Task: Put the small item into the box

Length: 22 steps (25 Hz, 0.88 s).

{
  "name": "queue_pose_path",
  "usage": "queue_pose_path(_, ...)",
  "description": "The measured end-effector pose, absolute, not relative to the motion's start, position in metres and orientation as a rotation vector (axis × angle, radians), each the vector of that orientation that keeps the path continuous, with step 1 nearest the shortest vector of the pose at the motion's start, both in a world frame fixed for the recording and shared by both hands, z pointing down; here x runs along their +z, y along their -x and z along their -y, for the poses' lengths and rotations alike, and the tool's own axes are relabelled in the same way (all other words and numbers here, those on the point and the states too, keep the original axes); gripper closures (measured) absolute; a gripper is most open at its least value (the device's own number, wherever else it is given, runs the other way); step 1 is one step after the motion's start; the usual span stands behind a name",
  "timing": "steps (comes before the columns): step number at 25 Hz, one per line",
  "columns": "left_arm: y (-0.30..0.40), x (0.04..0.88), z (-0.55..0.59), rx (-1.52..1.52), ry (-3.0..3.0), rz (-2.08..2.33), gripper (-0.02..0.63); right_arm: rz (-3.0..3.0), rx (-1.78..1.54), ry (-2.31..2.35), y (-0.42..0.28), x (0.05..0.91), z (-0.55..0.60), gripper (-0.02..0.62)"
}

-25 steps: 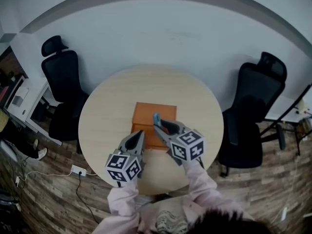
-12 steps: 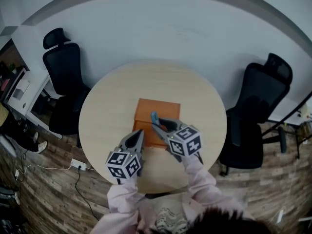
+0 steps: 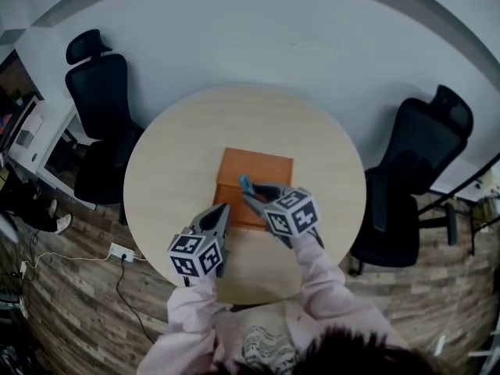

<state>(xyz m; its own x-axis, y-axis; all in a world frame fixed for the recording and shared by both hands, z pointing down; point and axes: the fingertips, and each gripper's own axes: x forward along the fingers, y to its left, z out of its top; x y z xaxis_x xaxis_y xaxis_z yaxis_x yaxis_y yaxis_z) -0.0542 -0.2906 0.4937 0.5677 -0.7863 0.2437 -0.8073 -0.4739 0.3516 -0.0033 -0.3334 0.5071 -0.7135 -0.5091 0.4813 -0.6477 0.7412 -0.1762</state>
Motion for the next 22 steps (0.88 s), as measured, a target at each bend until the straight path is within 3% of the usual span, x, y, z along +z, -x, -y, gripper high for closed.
queue_pose_path(22,0.069,0.547,0.298,0.117,-2.25,1.222,0.595,2.273,0.426,-0.531,0.033,0.587,0.342,0.462)
